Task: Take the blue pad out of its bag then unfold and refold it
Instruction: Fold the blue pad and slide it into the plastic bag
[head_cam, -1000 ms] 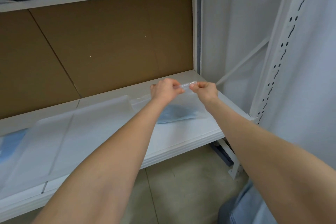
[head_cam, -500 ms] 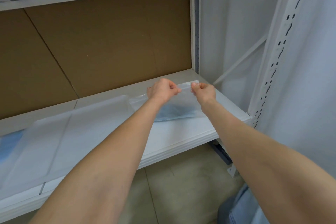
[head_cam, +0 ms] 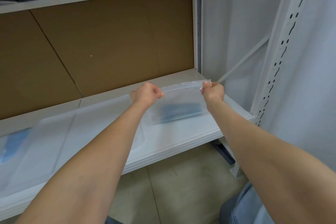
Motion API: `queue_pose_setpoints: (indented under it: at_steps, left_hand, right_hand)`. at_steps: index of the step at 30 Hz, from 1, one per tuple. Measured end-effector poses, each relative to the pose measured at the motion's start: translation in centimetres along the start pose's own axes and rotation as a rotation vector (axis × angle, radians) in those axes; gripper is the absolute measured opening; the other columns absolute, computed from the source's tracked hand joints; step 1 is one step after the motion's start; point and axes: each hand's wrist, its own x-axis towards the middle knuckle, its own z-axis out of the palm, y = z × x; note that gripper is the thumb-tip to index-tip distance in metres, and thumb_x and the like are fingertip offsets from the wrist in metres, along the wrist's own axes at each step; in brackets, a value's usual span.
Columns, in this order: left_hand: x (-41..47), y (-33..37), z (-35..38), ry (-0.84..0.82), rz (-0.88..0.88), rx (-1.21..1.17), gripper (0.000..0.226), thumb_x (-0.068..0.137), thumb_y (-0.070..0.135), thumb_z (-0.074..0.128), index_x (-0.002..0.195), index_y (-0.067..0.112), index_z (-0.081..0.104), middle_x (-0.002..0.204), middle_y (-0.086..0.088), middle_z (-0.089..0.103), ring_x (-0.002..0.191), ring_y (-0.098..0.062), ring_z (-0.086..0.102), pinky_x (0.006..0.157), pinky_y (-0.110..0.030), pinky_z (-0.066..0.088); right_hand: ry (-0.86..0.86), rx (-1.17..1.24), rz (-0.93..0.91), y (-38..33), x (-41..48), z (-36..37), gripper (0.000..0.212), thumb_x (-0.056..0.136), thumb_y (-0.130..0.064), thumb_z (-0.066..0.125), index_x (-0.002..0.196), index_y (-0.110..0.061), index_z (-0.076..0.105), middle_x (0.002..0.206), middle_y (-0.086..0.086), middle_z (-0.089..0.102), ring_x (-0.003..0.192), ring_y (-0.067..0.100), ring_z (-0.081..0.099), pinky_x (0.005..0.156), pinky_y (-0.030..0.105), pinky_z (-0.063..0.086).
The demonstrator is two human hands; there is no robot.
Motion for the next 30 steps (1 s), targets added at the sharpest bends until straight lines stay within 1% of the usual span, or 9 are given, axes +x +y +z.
queue_pose_setpoints:
  at_steps: [5,7,10,13,17,21,25,28,30]
  left_hand:
    - [0.0,-1.0,-0.1,0.024,-0.041,-0.029,0.016,0.085,0.041,0.061,0.084,0.027,0.068,0.097,0.004,0.07,0.101,-0.02,0.059,0.091,-0.032,0.039]
    - [0.3,-1.2,0.0,-0.009,-0.07,-0.113,0.017,0.082,0.043,0.065,0.081,0.026,0.068,0.096,0.006,0.07,0.099,-0.018,0.059,0.093,-0.032,0.041]
    - [0.9,-2.4,0.2,-0.005,-0.136,-0.345,0.021,0.074,0.042,0.073,0.078,0.021,0.073,0.095,0.005,0.072,0.095,-0.018,0.063,0.096,-0.036,0.047]
    - [0.8,-3.4,0.6,0.02,-0.165,-0.59,0.016,0.077,0.031,0.076,0.067,0.022,0.067,0.077,0.002,0.07,0.08,-0.017,0.059,0.096,-0.036,0.05]
    - [0.7,-3.7,1.0,0.011,-0.172,-0.715,0.019,0.078,0.024,0.077,0.066,0.02,0.064,0.05,0.012,0.065,0.086,-0.018,0.064,0.097,-0.032,0.049]
    - [0.3,-3.9,1.4,-0.012,-0.191,-0.846,0.014,0.086,0.022,0.069,0.074,0.019,0.062,0.059,0.006,0.071,0.078,-0.009,0.064,0.087,-0.025,0.041]
    - [0.1,-4.0,2.1,-0.006,-0.222,-0.873,0.011,0.091,0.018,0.063,0.083,0.012,0.065,0.047,0.011,0.064,0.056,-0.004,0.063,0.072,-0.024,0.048]
    - [0.0,-3.4,2.6,0.041,-0.285,-0.882,0.011,0.093,0.018,0.059,0.092,0.008,0.065,0.06,0.0,0.063,0.044,-0.008,0.061,0.059,-0.025,0.053]
    - [0.0,-3.1,3.0,0.041,-0.323,-0.896,0.01,0.094,0.017,0.057,0.094,0.009,0.062,0.064,-0.004,0.061,0.034,-0.006,0.057,0.05,-0.021,0.052]
  right_hand:
    - [0.014,0.019,0.054,0.2,0.0,-0.1,0.03,0.097,-0.036,0.051,0.071,-0.021,0.051,0.099,0.003,0.068,0.097,0.021,0.064,0.096,0.039,0.05]
    - [0.014,0.022,0.049,0.2,-0.1,0.0,0.025,0.097,-0.036,0.051,0.078,-0.018,0.056,0.097,0.004,0.068,0.097,0.022,0.065,0.095,0.039,0.051]
    - [-0.013,0.039,0.051,0.0,0.0,0.0,0.026,0.099,-0.034,0.046,0.103,-0.013,0.061,0.111,0.008,0.067,0.106,0.024,0.062,0.097,0.038,0.049]
    - [0.038,0.028,0.049,0.1,0.1,-0.2,0.021,0.097,-0.034,0.049,0.087,-0.016,0.055,0.103,0.007,0.068,0.1,0.024,0.063,0.098,0.041,0.048]
    - [0.044,0.033,0.064,0.4,0.4,0.0,0.02,0.097,-0.036,0.05,0.091,-0.017,0.055,0.097,0.002,0.067,0.099,0.021,0.064,0.098,0.041,0.048]
    - [0.049,0.025,0.061,0.5,0.5,-0.3,0.023,0.097,-0.036,0.049,0.086,-0.016,0.054,0.096,0.004,0.067,0.098,0.023,0.063,0.096,0.038,0.048]
    - [0.057,0.013,0.03,0.8,0.4,-0.8,0.023,0.099,-0.036,0.046,0.093,-0.016,0.055,0.101,0.008,0.067,0.095,0.023,0.061,0.087,0.035,0.045]
    - [-0.004,-0.016,0.018,1.3,0.1,-0.9,0.032,0.093,-0.041,0.053,0.116,-0.018,0.054,0.113,0.007,0.065,0.105,0.025,0.059,0.094,0.038,0.046]
    - [-0.054,-0.096,0.039,1.8,-0.1,-1.1,0.045,0.087,-0.033,0.061,0.127,-0.019,0.048,0.118,0.008,0.063,0.106,0.028,0.06,0.094,0.038,0.048]
